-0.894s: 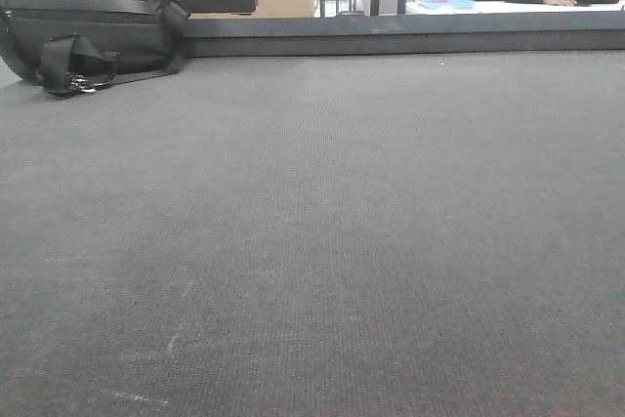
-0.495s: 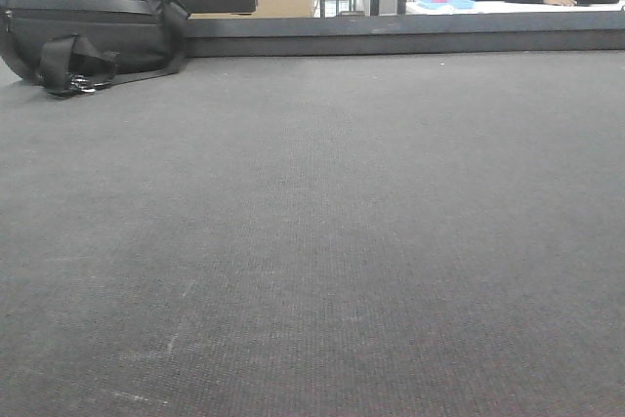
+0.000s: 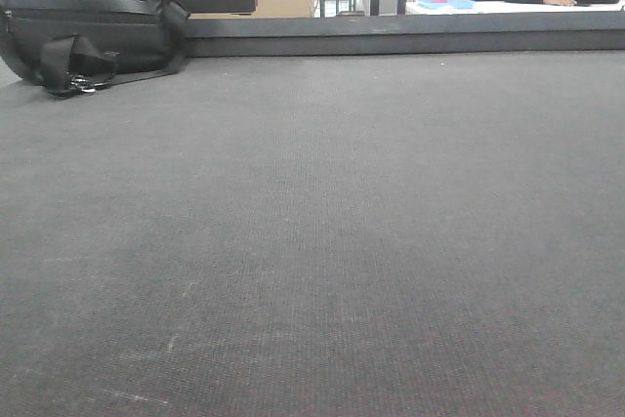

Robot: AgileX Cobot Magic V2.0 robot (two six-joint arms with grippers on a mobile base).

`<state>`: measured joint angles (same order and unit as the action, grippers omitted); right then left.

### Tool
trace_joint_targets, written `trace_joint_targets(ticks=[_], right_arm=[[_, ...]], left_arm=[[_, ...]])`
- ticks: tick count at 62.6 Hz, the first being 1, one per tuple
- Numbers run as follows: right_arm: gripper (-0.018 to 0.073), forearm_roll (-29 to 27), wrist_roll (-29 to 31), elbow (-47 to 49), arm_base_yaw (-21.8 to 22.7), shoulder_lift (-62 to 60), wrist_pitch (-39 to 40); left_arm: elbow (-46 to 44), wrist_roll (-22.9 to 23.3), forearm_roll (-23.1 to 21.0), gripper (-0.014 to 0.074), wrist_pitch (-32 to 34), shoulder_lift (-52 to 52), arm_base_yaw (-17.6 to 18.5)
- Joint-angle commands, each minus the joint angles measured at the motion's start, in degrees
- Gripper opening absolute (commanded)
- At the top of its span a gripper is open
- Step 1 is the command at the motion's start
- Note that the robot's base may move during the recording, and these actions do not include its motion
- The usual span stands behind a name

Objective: Grab block from conveyor and place in blue bin

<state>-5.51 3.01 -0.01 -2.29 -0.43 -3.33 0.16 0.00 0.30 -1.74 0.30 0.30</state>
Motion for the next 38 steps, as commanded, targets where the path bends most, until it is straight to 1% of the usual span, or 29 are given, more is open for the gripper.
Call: trace_joint_targets(ticks=[1,10,15,19,22,27,31,38], right_arm=[[-0.0162,0.3,0.0,0.0,-0.1,0.4,1.2],[-0.0162,0.3,0.0,0.0,-0.1,0.4,2.1],[-0.0162,0.3,0.0,0.0,-0.1,0.4,5.9],[-0.0162,0.3,0.0,2.0,-0.1,0.4,3.3],[-0.0162,0.3,0.0,5.0,-0.1,0.4,1.5],[-0.0162,0.3,0.0,11.6,-0.1,0.4,-2.2],[-0.0162,0.3,0.0,16.4,-0.1,1.2,-5.9],[-0.0162,0.3,0.0,24.9,-0.1,6.3,-13.8]], left_arm=[[-0.2,0.5,0.2,-0.0111,2.8,-0.3,0.0],[-0.2,0.5,0.2,-0.0111,4.7,-0.3,0.0],[-0.2,0.5,0.2,-0.0111,4.1,-0.3,0.0],[-1.6,0.4,0.2,-0.0111,3.2,-0.3,0.0],[-4.5,0.0,0.8,-0.0111,0.5,-0.3,0.0],[-11.0,0.0,3.1,-0.0111,-7.3,-0.3,0.0],[-17.1,0.0,3.2,-0.0111,-13.7,0.9,0.0],[-27.0,0.0,2.9,-0.0111,-23.0,7.3,0.0]])
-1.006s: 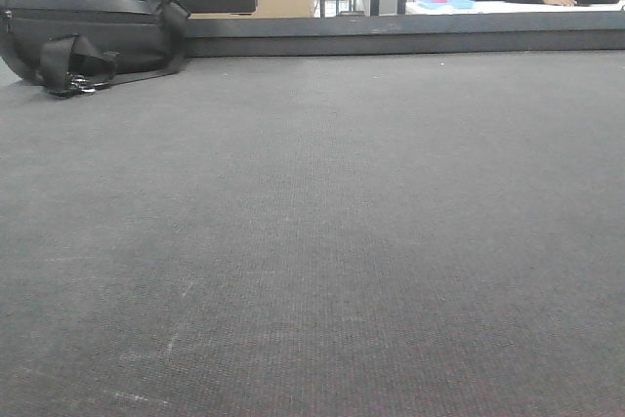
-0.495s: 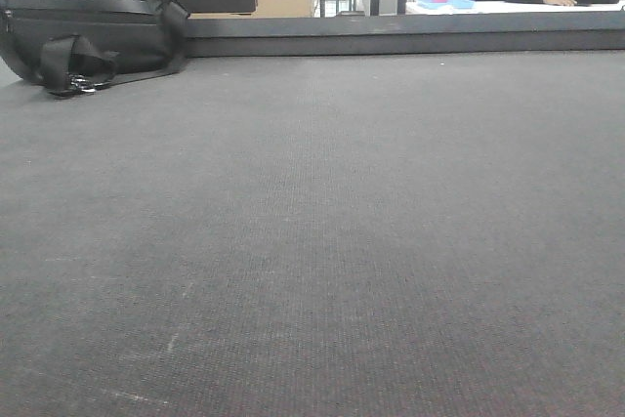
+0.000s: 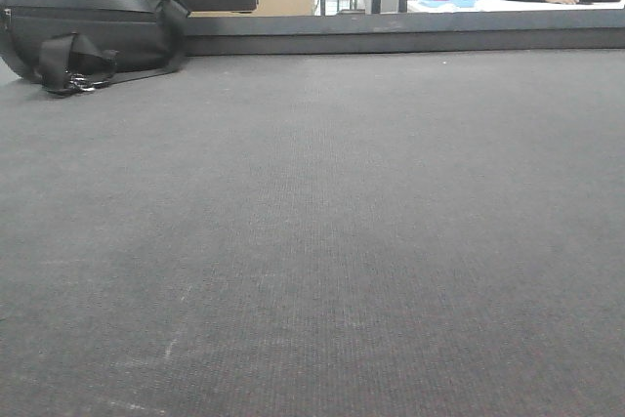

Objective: Grab block from conveyor and place in blue bin

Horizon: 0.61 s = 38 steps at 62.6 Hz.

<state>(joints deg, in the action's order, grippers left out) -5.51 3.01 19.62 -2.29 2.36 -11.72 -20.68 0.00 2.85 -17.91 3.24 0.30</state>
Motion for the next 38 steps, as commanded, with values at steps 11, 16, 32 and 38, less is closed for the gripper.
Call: trace_joint_targets(ticks=[11,16,32,38], right_arm=[[-0.0162,-1.4,0.0,19.1,-0.1,17.7,-20.8],[-0.0162,-1.4,0.0,24.4,-0.1,25.2,-28.1],[-0.0162,-1.4,0.0,37.3,-0.1,47.9,-47.7],[-0.0162,-1.4,0.0,39.6,-0.1,54.8,-51.6]], left_arm=[[-21.1,0.0,-2.2,-0.0111,-20.7,19.7,0.0],[-26.6,0.0,-4.3,-0.0111,-27.2,28.2,0.0],[-41.3,0.0,-6.3,-0.0111,-40.1,50.2,0.0],[-43.6,0.0,-6.3,-0.0111,-39.7,55.5,0.0]])
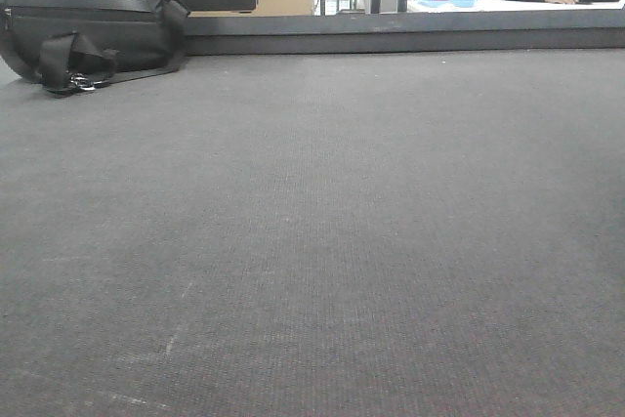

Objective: Grab block from conveyor and place in blue bin
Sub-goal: 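Close left gripper on green block and right gripper on blue block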

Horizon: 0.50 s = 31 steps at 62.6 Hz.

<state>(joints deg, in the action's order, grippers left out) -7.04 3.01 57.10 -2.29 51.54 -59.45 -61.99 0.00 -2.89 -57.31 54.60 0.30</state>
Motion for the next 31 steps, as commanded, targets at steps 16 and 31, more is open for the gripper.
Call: trace_joint_targets(ticks=[16,31], right_arm=[[-0.0162,0.1,0.0,2.4,-0.1,17.1,-4.5],[0.0035,1.4,0.0,2.4,-0.1,26.0,-1.8]], left_arm=[[-2.9,0.0,-0.6,-0.0111,0.1,13.0,0.0],[-2.9,0.0,-0.6,-0.0111,-0.7,17.5,0.0]])
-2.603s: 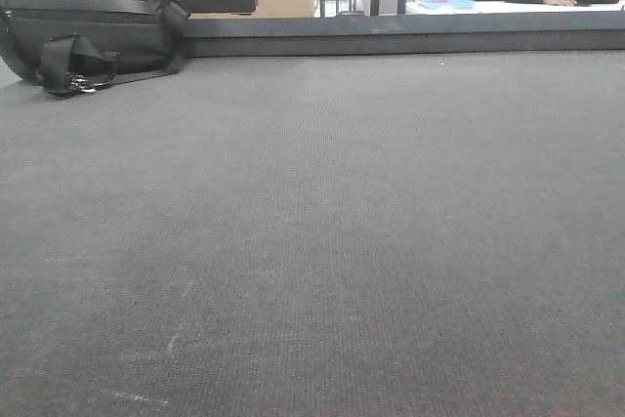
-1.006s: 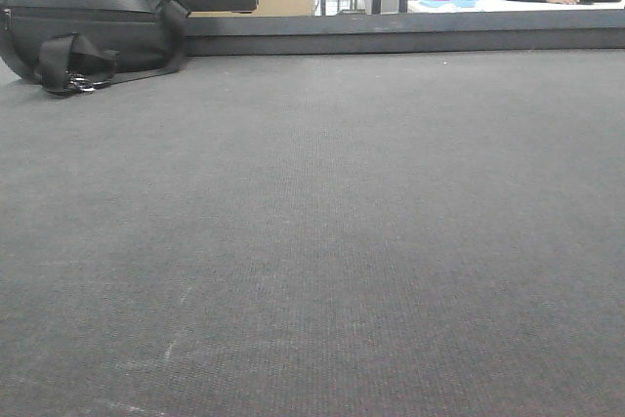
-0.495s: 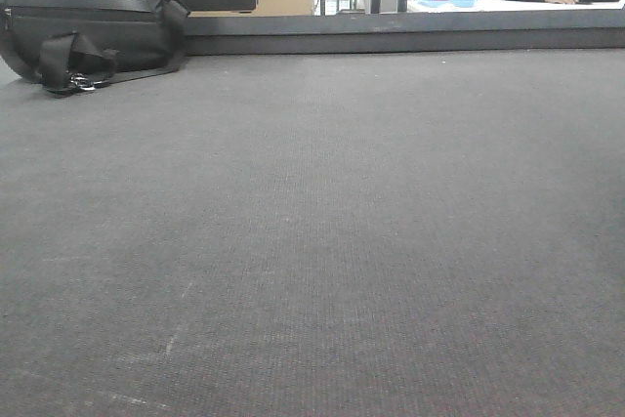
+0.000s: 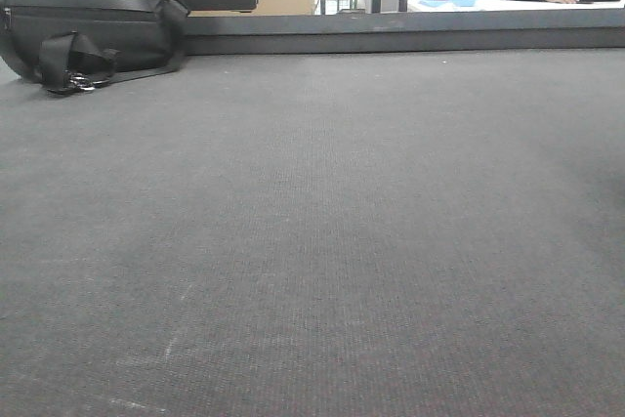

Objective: Grab block from conveyor and place in blue bin
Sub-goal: 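Close left gripper on green block and right gripper on blue block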

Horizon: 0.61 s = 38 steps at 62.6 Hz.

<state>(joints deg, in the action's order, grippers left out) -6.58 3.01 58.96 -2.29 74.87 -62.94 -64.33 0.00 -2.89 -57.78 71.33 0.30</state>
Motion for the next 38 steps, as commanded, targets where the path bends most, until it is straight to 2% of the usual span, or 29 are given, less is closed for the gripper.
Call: trace_joint_targets(ticks=[1,9,13,22,38], right_arm=[[0.0067,0.9,0.0,0.5,-0.1,3.2,1.9],[0.0330,0.9,0.0,0.5,-0.1,6.9,2.3],[0.0385,1.7,0.0,0.5,-0.1,8.8,3.3],[0.0356,2.3,0.0,0.4,-0.1,12.7,6.4],[0.0230,2.4,-1.8,0.4,-0.1,19.8,7.5]], left_arm=[[-0.6,0.0,-0.7,-0.0111,-0.3,1.0,0.0],[-0.6,0.0,-0.7,-0.0111,-0.3,1.6,0.0],[-0.6,0.0,-0.7,-0.0111,-0.3,1.6,0.0],[-0.6,0.0,-0.8,-0.0111,-0.3,1.6,0.0],[-0.6,0.5,-0.9,-0.0111,-1.6,1.6,0.0]])
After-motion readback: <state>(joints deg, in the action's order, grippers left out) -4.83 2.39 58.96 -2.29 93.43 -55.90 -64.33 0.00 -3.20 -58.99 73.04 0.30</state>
